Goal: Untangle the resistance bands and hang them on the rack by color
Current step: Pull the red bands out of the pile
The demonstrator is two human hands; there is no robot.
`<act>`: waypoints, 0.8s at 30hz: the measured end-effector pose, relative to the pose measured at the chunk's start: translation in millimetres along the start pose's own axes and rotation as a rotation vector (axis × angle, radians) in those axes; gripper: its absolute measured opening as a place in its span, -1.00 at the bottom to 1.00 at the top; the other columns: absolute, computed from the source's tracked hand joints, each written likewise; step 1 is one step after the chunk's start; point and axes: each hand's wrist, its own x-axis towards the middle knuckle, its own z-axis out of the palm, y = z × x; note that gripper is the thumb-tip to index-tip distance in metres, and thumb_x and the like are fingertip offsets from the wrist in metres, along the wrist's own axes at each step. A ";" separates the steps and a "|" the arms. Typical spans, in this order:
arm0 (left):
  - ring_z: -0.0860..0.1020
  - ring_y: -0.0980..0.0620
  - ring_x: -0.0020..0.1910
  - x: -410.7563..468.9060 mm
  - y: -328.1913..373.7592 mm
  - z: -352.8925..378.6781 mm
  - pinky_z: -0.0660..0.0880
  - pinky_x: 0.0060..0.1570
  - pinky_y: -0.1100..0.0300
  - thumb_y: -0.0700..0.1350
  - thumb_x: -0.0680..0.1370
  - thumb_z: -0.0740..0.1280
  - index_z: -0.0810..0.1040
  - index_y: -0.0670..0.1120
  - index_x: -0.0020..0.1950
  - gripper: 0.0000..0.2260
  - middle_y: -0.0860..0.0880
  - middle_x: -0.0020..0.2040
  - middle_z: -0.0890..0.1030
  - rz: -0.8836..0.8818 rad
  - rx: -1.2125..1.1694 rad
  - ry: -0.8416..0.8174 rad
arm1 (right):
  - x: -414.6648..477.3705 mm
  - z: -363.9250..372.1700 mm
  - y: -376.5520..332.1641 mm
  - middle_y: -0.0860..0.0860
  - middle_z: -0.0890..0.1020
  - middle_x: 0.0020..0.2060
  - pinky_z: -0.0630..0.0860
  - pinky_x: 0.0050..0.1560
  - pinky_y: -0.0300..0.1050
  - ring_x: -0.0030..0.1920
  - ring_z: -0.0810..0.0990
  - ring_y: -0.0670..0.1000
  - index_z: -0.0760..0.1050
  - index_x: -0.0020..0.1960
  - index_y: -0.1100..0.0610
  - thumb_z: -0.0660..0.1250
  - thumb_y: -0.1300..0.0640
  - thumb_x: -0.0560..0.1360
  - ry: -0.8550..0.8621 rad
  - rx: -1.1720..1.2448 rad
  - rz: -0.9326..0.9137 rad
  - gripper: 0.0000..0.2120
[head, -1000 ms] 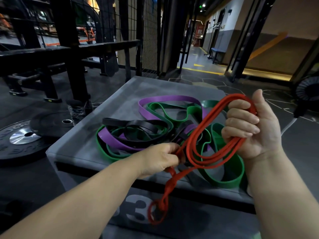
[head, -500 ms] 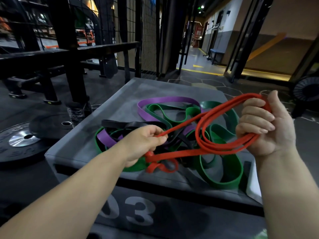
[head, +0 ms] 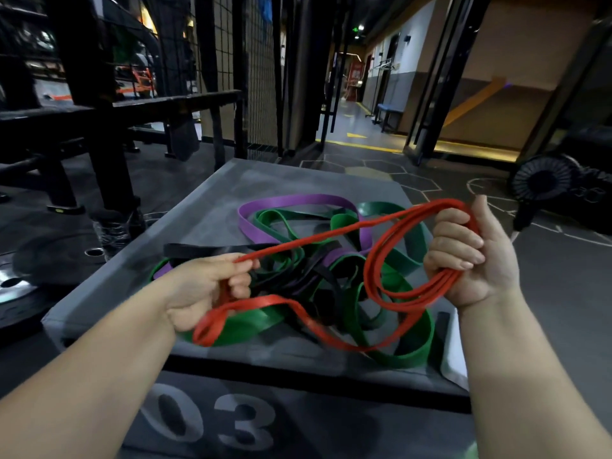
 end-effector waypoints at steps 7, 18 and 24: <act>0.39 0.05 -0.41 -1.4 -0.7 -13.6 0.29 -0.43 0.25 -0.01 0.33 0.49 0.54 -0.14 -0.08 -0.71 -0.04 -0.34 0.51 0.074 0.785 -0.040 | -8.6 -1.1 -7.9 -0.08 0.36 -0.48 0.32 -0.47 -0.23 -0.53 0.33 -0.13 0.45 -0.12 0.20 0.13 -0.26 0.60 -0.030 0.020 -0.018 -0.49; 0.46 0.22 -0.35 -0.6 -1.8 -20.6 0.37 -0.28 0.36 -0.25 0.49 0.42 0.63 0.03 -0.14 -0.83 0.12 -0.32 0.58 0.242 1.212 0.042 | -27.8 8.3 -22.8 -0.05 0.36 -0.49 0.24 -0.50 -0.25 -0.59 0.18 -0.24 0.40 -0.13 0.19 0.18 -0.20 0.61 -0.057 0.081 -0.136 -0.57; 0.49 0.22 -0.03 0.6 -8.7 -11.5 0.38 0.01 0.38 -0.08 0.42 0.51 0.60 0.42 -0.22 -0.66 0.14 -0.14 0.58 0.317 1.451 -0.098 | -22.3 14.8 -16.1 -0.07 0.36 -0.51 0.31 -0.50 -0.21 -0.56 0.32 -0.11 0.38 -0.15 0.16 0.19 -0.18 0.61 -0.043 0.073 -0.198 -0.59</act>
